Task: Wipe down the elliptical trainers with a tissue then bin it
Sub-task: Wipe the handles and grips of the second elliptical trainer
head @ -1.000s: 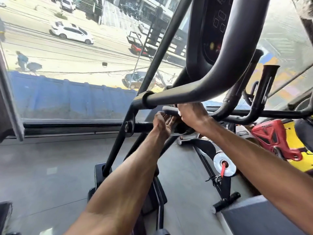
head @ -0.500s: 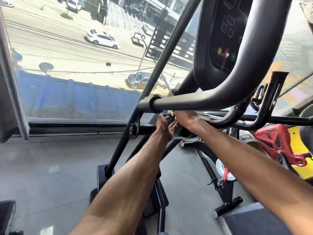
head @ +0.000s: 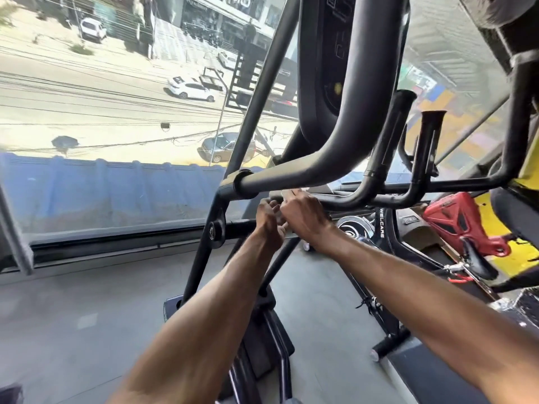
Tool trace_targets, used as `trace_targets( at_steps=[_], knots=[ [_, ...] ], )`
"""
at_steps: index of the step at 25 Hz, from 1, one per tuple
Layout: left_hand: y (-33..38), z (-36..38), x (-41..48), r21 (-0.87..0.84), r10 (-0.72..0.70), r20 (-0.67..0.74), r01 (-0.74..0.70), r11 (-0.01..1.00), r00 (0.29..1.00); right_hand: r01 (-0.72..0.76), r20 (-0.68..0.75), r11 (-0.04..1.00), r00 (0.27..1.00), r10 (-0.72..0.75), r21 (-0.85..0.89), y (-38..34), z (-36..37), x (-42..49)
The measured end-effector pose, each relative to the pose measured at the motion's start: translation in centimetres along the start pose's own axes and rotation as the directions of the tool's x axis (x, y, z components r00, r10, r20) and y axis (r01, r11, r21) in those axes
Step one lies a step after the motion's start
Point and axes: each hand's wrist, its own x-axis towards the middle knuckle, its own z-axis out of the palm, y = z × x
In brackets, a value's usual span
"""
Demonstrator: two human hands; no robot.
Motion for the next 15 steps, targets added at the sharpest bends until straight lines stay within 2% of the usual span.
trace_targets(
  at_steps=[1, 4, 6, 10, 13, 15],
  knots=[
    [-0.1, 0.5, -0.3, 0.047, 0.008, 0.005, -0.008, 0.999, 1.000, -0.035, -0.044, 0.999, 0.998, 0.035, 0.015, 0.4, -0.5, -0.8],
    [-0.9, 1.1, -1.3, 0.221, 0.051, 0.024, -0.055, 0.974, 0.998, -0.091, -0.177, 0.990, 0.982, 0.071, -0.110, 1.7, -1.1, -3.5],
    [-1.6, 1.2, -2.5, 0.326, 0.087, 0.105, -0.117, 0.938, 0.991, -0.095, -0.167, 0.986, 0.983, 0.072, -0.138, 2.6, -1.3, -5.2],
    [-1.8, 4.1, -6.0, 0.528, 0.196, 0.197, -0.273, 0.805, 0.961, -0.089, -0.274, 0.974, 0.961, 0.029, -0.209, 5.4, -2.4, -8.6],
    [-2.2, 6.8, -8.1, 0.605, 0.291, 0.214, -0.360, 0.710, 0.933, -0.146, -0.448, 0.986, 0.889, 0.093, -0.085, 7.7, -2.8, -11.1],
    [-2.6, 8.0, -9.2, 0.586, 0.344, 0.199, -0.392, 0.709, 0.918, -0.143, -0.526, 0.990, 0.842, 0.117, -0.008, 8.3, -2.1, -12.4]
  ],
)
